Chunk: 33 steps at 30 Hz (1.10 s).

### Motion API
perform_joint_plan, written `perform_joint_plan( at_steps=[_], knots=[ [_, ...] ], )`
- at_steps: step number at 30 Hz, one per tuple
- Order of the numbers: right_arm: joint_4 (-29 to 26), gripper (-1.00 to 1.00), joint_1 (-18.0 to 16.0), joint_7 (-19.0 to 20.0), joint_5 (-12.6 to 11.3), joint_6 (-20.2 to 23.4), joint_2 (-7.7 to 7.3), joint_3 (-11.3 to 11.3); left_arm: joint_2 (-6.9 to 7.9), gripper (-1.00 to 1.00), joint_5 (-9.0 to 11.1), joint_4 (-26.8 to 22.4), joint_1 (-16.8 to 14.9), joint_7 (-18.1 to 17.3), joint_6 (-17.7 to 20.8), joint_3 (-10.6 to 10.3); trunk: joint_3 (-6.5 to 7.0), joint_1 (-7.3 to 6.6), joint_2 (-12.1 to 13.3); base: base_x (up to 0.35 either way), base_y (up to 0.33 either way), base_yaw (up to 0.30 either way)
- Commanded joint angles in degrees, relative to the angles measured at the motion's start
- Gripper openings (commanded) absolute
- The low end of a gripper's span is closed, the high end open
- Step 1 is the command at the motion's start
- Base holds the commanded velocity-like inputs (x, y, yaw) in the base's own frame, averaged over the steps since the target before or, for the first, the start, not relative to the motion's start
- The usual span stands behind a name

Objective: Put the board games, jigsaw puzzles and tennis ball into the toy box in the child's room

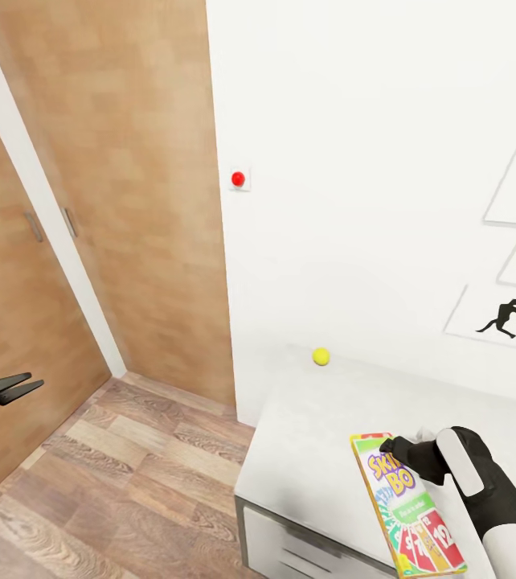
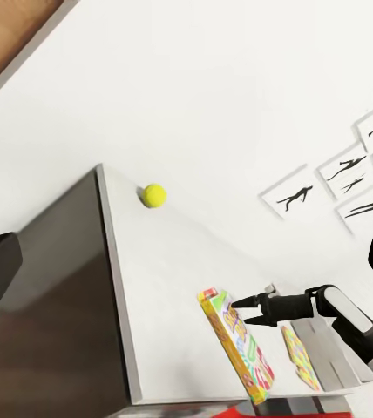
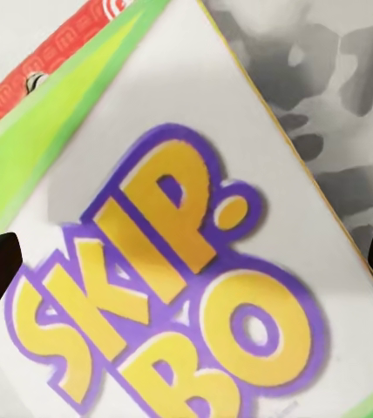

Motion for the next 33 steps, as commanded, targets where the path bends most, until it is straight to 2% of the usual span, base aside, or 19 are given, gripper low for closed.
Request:
perform_joint_plan(
  at_steps=[1, 14, 27, 33],
  knots=[
    [-0.1, 1.00, 0.0, -0.5, -0.6, 0.2, 0.00, 0.0, 0.02, 1.00, 0.0, 0.0, 0.0, -0.2, 0.6, 0.0, -0.12, 0.04, -0.1, 0.000, 0.046, 0.000],
    [0.0, 1.00, -0.1, -0.5, -0.7, 0.2, 0.00, 0.0, 0.02, 1.00, 0.0, 0.0, 0.0, -0.2, 0.6, -0.1, -0.12, 0.04, -0.1, 0.000, 0.146, 0.000],
    [0.0, 1.00, -0.1, -0.5, -0.7, 0.2, -0.04, 0.0, 0.02, 1.00, 0.0, 0.0, 0.0, -0.2, 0.6, -0.1, -0.12, 0.04, -0.1, -0.006, 0.014, 0.000],
    [0.0, 1.00, 0.0, -0.5, -0.7, 0.2, -0.02, 0.0, 0.02, 1.00, 0.0, 0.0, 0.0, -0.2, 0.6, -0.1, -0.12, 0.04, -0.1, -0.151, 0.000, 0.000]
  ],
)
